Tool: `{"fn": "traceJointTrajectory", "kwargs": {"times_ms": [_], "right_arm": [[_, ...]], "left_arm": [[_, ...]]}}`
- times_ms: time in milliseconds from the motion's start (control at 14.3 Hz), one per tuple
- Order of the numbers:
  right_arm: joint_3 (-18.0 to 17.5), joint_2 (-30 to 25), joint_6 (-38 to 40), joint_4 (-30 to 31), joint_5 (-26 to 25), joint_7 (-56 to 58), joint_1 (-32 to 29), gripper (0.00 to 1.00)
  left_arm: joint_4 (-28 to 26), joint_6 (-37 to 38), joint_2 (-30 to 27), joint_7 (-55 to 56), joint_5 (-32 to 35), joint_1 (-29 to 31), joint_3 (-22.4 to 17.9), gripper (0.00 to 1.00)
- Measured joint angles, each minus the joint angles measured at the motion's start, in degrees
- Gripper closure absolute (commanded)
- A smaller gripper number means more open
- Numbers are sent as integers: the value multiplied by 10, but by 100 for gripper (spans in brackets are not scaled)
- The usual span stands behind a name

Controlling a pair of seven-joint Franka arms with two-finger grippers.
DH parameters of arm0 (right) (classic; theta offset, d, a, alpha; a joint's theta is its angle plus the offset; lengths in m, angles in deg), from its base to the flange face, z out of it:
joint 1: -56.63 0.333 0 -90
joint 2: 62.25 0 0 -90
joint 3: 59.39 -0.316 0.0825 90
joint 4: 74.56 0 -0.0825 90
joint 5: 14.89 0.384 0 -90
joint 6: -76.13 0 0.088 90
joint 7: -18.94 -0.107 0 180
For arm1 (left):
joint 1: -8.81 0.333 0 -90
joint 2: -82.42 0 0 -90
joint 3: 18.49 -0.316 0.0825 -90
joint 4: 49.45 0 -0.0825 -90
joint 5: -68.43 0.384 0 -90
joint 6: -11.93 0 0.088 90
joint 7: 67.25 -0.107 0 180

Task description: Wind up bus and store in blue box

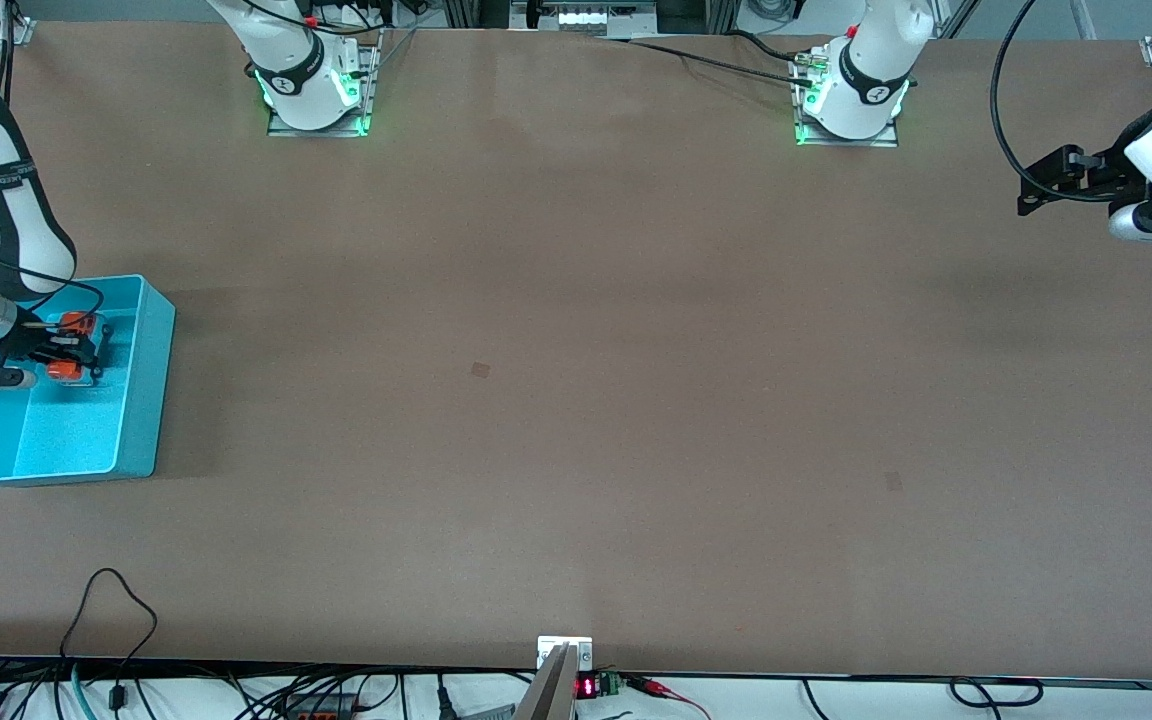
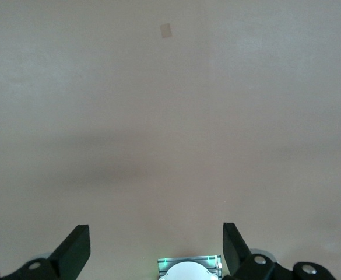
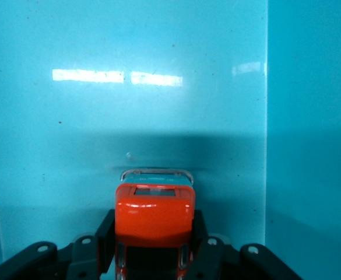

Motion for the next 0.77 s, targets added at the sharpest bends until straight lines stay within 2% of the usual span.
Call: {"fn": "traceJointTrajectory", "kwargs": {"times_ms": [70, 140, 628, 767], "right_arm": [[0, 3, 0, -1, 0, 0, 0, 50], [0, 4, 0, -2, 0, 0, 0, 2], [-2, 2, 2, -30, 1, 1, 0, 0], [-8, -18, 29, -44, 1, 1, 1, 0]], "left_arm": [[0, 0, 0, 0, 0, 0, 0, 0], [0, 0, 0, 0, 0, 0, 0, 0], [0, 1, 0, 0, 0, 0, 0, 0], [0, 1, 0, 0, 0, 0, 0, 0]]}}
